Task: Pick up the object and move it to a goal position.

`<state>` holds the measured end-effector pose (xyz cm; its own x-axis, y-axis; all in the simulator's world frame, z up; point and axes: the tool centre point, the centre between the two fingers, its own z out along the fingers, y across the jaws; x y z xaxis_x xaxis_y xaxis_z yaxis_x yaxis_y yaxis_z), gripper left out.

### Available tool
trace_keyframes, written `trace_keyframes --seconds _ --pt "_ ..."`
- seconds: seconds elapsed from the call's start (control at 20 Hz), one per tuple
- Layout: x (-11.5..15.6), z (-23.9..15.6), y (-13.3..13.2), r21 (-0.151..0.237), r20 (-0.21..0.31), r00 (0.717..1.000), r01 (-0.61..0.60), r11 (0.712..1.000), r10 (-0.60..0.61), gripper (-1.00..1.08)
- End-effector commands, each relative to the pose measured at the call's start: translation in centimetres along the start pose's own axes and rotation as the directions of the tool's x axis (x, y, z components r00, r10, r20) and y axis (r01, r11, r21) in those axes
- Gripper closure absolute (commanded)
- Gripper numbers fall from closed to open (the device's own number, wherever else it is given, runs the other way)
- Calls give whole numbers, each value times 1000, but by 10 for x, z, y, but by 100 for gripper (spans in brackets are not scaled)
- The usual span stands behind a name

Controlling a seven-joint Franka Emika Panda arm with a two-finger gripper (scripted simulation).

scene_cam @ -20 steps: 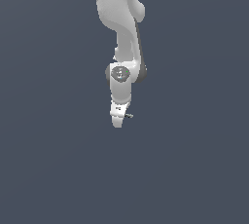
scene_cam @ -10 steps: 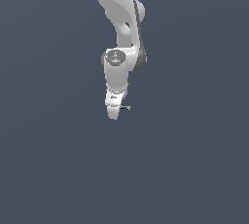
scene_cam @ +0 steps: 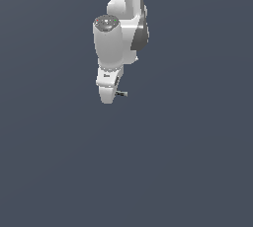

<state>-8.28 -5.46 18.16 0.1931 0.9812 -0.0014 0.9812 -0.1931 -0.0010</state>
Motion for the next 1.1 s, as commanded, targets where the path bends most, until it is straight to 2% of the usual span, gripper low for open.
trace_keyframes --seconds 0.0,1.05 --pt "-7 -28 -4 0 -2 1000 1 1000 -1 108" --pt "-67 -241 -24 -1 -4 1000 -1 1000 1 108"
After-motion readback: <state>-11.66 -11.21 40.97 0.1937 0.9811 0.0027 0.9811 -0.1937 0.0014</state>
